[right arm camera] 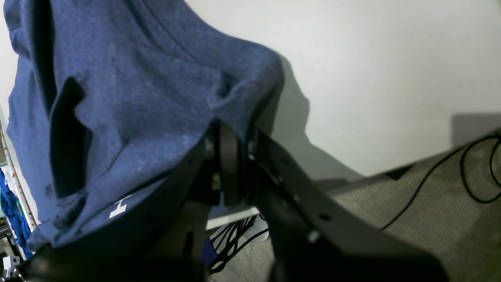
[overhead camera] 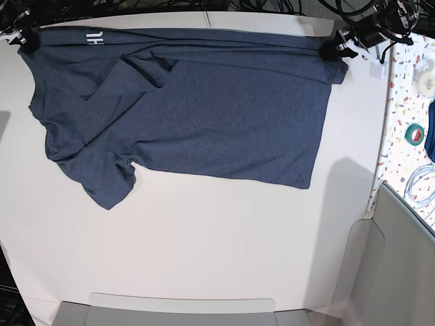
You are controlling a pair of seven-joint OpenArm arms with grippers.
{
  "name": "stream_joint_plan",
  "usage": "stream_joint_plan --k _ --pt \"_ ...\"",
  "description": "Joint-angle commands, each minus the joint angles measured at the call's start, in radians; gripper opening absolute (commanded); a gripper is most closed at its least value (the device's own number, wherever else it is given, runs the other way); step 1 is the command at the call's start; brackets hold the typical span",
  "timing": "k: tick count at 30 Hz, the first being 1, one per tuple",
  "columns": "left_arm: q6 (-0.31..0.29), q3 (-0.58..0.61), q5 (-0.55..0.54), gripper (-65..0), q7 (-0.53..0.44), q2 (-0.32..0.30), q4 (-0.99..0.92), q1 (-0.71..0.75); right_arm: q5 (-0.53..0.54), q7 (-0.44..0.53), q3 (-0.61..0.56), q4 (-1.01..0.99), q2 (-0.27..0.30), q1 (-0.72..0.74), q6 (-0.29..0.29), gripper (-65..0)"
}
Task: Layout the t-shirt on the table in an organized manner, then fold the t-shirt properly
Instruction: 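Drag the folded edge with both grippers back toward the table edge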
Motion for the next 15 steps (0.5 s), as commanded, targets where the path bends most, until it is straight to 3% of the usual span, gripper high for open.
stream_joint_plan --k 1,15 --pt "0.007 -0.013 0.04 -65.0 0.002 -0.012 0.01 0.011 -0.001 0.022 0.012 0.012 0.023 -0.009 0.001 -65.0" --pt "0.003 -0.039 0.038 -65.0 0.002 0.025 0.01 0.057 -0.009 0.022 0.006 0.012 0.026 0.045 0.001 -65.0"
